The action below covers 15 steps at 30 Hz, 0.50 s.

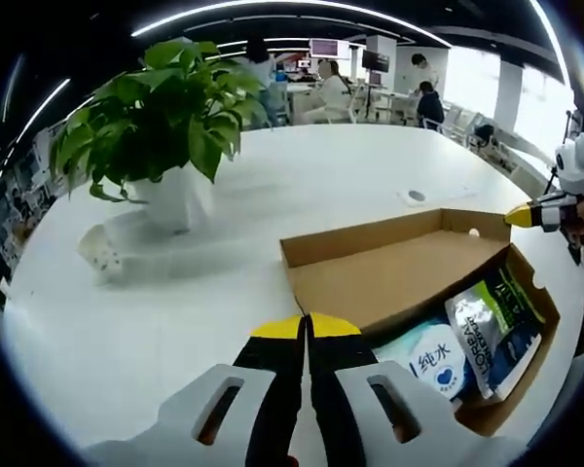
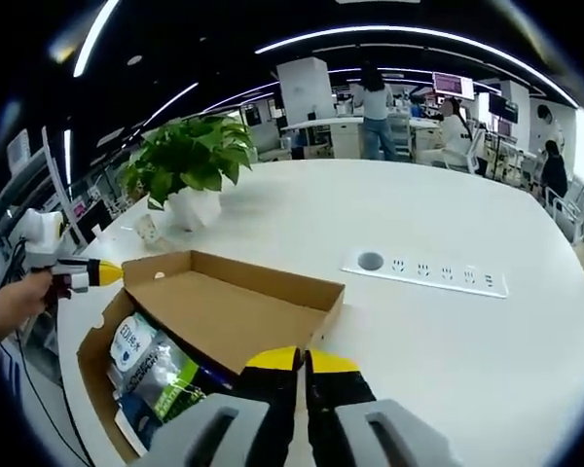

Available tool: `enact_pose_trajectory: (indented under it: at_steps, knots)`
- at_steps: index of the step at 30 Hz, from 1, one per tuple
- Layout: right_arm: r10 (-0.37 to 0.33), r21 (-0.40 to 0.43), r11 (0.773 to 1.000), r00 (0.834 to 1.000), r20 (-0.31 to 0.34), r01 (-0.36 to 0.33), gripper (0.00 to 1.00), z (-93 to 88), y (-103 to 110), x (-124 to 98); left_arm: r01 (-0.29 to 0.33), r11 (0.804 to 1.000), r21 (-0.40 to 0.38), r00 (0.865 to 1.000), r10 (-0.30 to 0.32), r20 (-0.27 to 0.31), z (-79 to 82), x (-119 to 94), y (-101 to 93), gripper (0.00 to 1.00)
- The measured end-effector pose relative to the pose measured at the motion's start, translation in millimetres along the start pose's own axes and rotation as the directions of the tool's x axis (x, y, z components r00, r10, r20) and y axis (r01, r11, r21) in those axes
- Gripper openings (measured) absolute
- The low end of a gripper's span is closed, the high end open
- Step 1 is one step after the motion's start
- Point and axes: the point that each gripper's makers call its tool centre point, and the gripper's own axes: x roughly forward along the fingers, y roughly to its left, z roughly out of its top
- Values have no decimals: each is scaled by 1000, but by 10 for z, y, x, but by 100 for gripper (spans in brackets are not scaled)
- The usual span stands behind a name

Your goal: Operate the shoe box by opening the lid, removing the specified soft item, and placing it in the target area until the item is outside and the box remains undamaged.

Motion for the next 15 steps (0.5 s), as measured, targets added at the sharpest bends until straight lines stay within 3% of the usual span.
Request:
enact_pose_trajectory:
  at_steps: [12, 15]
  knots:
    - [11, -103, 995, 1000, -7, -12, 0, 5, 21, -1, 21, 1000, 22, 1000, -21, 14, 23, -53, -49, 4]
    - [14, -135, 991, 1000, 10, -13, 3, 16, 32, -19, 21, 998, 57, 999, -22, 28, 60, -77, -59, 6]
